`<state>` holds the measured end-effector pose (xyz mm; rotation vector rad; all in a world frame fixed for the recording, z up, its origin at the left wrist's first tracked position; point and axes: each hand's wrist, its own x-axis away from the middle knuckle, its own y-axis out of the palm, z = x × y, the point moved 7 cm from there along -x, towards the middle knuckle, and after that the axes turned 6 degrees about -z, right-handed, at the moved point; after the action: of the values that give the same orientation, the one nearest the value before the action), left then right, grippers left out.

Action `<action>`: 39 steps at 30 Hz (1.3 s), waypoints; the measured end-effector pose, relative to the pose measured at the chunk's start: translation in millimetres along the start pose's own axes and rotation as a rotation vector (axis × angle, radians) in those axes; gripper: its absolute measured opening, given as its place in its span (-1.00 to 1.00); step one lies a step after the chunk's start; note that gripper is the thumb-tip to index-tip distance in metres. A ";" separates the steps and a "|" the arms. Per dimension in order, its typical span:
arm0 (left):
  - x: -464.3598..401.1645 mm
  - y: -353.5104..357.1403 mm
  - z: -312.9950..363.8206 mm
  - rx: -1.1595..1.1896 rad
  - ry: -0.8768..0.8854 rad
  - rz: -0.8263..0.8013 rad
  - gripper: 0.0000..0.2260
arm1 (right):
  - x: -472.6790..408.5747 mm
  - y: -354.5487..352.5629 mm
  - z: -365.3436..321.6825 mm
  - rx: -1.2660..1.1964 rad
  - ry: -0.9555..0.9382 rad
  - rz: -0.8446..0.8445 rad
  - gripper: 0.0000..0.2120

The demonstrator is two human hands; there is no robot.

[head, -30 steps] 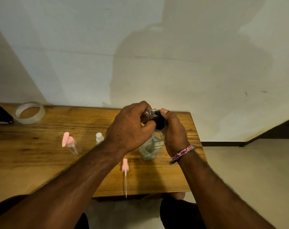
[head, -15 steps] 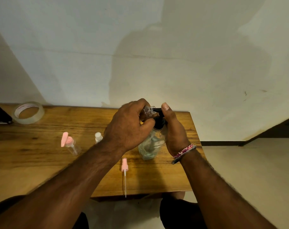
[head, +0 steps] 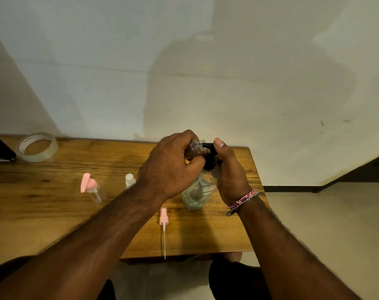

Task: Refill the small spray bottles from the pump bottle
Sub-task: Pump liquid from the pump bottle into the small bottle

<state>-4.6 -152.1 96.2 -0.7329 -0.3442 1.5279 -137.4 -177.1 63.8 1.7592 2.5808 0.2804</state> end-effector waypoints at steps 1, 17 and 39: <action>0.0 0.2 0.2 0.002 -0.002 -0.001 -0.88 | -0.1 0.1 0.8 -0.004 0.006 -0.004 -0.43; 0.1 2.9 -4.7 -0.037 -0.030 -0.018 -0.86 | -1.3 -8.0 5.1 0.029 0.029 0.090 -0.48; 0.5 -1.1 -4.4 -0.007 -0.029 -0.031 -0.86 | 2.0 4.6 -3.5 0.132 -0.010 0.044 -0.64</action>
<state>-1.0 -152.5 93.5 -0.7085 -0.3814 1.5097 -134.3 -174.1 68.0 1.8552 2.6125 0.1038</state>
